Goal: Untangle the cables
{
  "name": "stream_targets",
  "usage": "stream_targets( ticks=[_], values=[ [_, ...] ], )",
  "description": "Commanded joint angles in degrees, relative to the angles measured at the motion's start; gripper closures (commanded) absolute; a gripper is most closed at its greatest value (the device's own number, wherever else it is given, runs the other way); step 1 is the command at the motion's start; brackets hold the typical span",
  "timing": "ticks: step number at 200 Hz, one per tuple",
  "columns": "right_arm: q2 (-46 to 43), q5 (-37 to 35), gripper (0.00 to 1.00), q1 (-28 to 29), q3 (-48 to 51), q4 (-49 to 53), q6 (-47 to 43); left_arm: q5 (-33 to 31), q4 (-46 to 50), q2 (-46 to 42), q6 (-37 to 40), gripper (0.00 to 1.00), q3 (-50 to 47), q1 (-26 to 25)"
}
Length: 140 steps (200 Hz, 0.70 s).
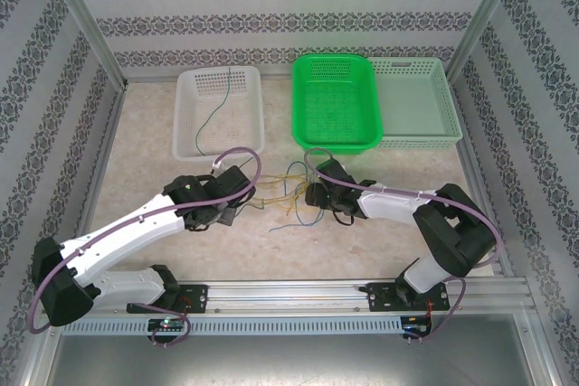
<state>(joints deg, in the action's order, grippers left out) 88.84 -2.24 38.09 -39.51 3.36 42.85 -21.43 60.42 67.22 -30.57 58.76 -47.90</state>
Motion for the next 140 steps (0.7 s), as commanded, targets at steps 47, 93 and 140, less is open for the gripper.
stream_targets(
  ticks=[47, 93, 140],
  values=[
    [-20.42, -2.05, 0.25, 2.09, 7.36, 2.66, -1.9, 2.01, 1.64, -4.07, 13.41, 1.0, 6.86, -0.28],
    [-28.71, -6.73, 0.23, 10.07, 8.39, 0.43, -20.82, 7.41, -1.48, -3.98, 15.67, 1.0, 4.56, -0.27],
    [-22.67, -1.04, 0.22, 14.93, 9.35, -12.79, -29.61, 7.09, -3.99, -6.28, 13.76, 1.0, 2.77, -0.26]
  ],
)
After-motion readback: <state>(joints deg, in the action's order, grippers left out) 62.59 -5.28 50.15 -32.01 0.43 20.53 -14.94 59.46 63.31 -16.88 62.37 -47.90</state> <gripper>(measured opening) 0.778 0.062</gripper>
